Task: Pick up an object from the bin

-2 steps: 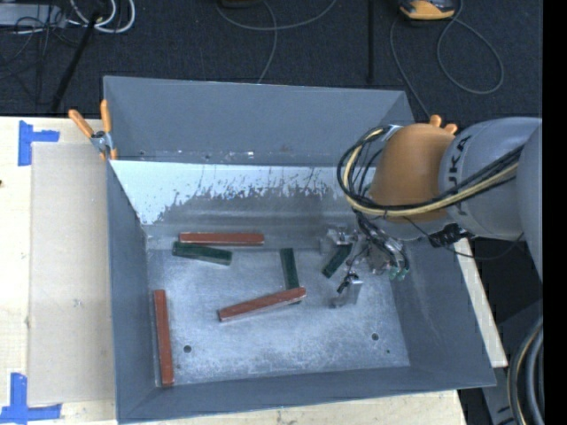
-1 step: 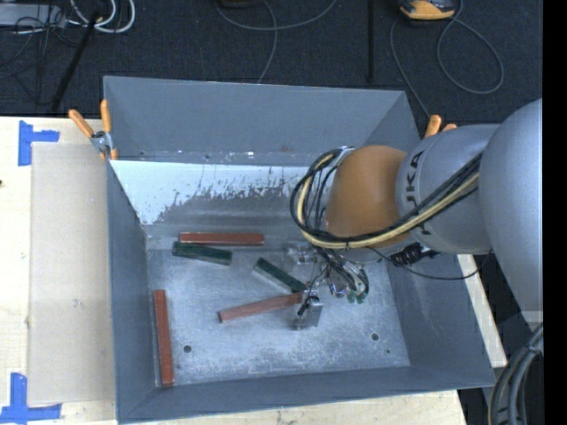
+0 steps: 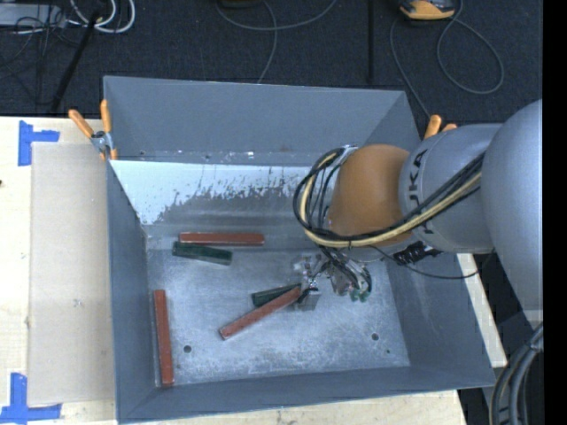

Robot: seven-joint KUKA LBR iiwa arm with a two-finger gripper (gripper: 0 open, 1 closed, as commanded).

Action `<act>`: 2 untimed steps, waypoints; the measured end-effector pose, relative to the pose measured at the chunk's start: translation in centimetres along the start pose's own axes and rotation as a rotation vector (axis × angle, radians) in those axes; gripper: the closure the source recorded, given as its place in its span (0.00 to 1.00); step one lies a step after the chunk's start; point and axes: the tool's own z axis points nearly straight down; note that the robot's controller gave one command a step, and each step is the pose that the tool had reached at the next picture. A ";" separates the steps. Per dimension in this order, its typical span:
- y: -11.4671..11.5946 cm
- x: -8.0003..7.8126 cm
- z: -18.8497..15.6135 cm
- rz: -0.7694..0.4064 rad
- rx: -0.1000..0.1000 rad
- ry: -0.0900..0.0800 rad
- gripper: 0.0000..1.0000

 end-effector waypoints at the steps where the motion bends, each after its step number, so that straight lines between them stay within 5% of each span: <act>1: -1.1 0.3 -10.9 -0.051 0.001 -0.009 1.00; 2: -1.1 0.5 -10.5 -0.053 0.000 -0.002 0.00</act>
Offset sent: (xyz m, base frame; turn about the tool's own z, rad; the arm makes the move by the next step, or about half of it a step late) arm -0.0044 -0.0119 0.1048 -0.0519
